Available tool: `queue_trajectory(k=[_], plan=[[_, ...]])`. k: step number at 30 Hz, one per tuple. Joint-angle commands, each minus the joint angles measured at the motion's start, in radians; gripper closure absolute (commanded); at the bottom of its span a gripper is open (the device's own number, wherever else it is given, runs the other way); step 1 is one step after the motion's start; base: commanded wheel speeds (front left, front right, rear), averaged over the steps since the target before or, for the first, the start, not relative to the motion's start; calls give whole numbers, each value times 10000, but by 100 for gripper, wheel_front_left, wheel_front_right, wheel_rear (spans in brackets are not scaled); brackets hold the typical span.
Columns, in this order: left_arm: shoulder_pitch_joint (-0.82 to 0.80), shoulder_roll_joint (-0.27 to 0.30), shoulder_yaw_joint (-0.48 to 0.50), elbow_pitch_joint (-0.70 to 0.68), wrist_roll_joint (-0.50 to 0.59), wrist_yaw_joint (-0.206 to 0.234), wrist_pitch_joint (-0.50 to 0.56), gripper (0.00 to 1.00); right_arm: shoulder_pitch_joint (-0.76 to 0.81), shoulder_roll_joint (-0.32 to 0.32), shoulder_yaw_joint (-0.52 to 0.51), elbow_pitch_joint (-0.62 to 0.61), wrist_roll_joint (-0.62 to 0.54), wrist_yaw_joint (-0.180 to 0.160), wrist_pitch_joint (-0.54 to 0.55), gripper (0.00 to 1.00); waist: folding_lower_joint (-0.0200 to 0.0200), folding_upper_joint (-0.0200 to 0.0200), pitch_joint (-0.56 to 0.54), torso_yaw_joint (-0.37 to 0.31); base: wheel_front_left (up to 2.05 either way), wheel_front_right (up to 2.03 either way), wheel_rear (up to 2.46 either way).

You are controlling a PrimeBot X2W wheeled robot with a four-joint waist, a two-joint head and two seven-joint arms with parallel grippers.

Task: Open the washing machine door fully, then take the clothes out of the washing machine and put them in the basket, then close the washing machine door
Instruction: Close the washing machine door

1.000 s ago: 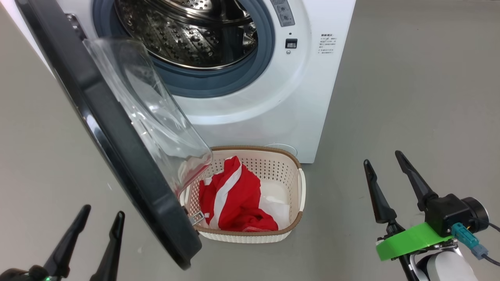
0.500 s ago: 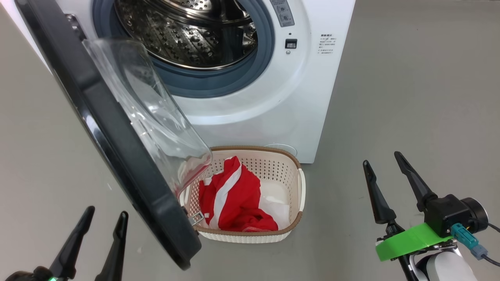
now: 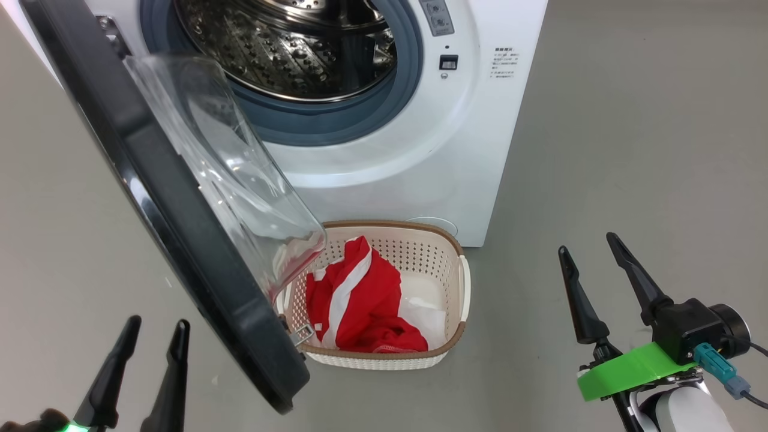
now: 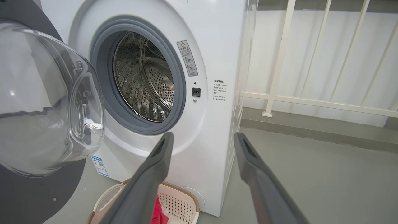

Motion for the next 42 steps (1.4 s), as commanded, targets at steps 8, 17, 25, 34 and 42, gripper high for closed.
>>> queue_trajectory(k=[8,17,25,34,42], plan=[[-836,88,540,-414,-1735,-55,-120,100,-166,-27,199,-250,17,62,-65,0,0,0,12,74,0,0,0],[-1484,-512,1337,-823,-6109,35,880,100,-182,-27,211,-248,17,62,-65,0,0,0,36,44,0,0,0],[-1812,-1360,2396,-1642,-10969,1422,2634,100,-187,-27,216,-264,52,62,-65,0,0,0,148,-52,0,0,0],[-2034,-1403,2810,-2089,-13316,2867,3783,100,-246,-27,213,-236,57,62,-65,0,0,0,214,-109,0,0,0],[-2142,-1119,2273,-2530,-13279,3316,4313,100,-274,-27,260,-179,213,62,-65,0,0,0,245,-207,0,0,0]])
